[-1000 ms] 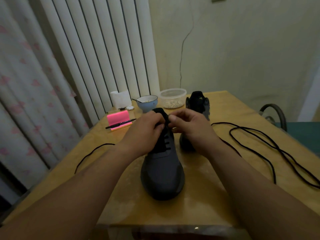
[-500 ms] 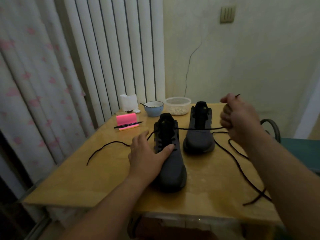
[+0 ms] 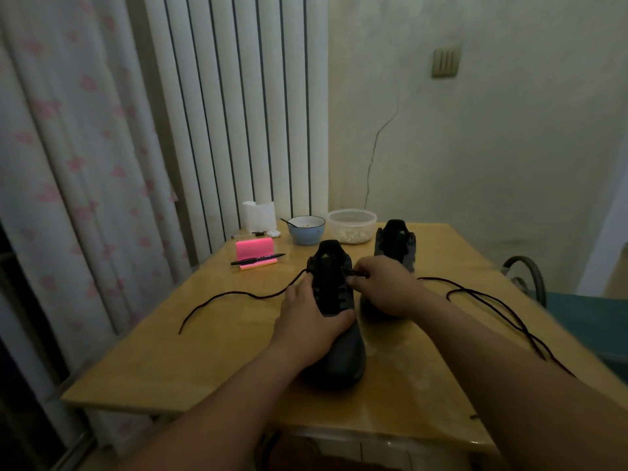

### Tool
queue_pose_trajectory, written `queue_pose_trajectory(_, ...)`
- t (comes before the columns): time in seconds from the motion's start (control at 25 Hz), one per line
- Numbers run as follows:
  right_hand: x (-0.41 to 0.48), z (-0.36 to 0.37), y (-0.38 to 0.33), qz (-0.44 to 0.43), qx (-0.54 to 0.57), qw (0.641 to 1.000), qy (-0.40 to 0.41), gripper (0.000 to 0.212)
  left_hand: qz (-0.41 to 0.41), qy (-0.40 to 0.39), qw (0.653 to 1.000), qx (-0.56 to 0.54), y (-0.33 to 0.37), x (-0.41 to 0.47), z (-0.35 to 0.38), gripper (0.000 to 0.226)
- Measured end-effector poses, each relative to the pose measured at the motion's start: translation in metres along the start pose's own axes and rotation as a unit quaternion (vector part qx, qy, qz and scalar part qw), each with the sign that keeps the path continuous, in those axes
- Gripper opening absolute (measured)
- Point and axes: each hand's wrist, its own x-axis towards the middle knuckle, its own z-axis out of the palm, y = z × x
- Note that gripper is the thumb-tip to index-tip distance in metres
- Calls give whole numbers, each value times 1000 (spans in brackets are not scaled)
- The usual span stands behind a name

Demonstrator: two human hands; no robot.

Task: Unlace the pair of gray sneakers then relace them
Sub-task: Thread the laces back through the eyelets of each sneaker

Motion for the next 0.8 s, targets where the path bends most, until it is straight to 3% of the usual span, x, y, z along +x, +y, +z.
queue_pose_trajectory(0.08,-7,-4,4,1,70,998,-6,21,12,-2,1000,-7,-6,1,-1,105)
queue_pose_trajectory(0.2,-21,-29,19,49,225,972,52,19,23,15,999,-23,-9,0,0,101)
queue_pose_trajectory(0.32,-24,-56,35,84,299,946,87,19,26,19,999,-33,-8,-3,1,99)
queue_pose_trajectory(0.6,-26,-65,11,58,291,948,117,19,29,11,998,-46,-7,-9,-4,99)
queue_pose_trajectory(0.8,-26,-76,-7,7,265,960,94,24,28,57,991,-119,-1,2,-23,59)
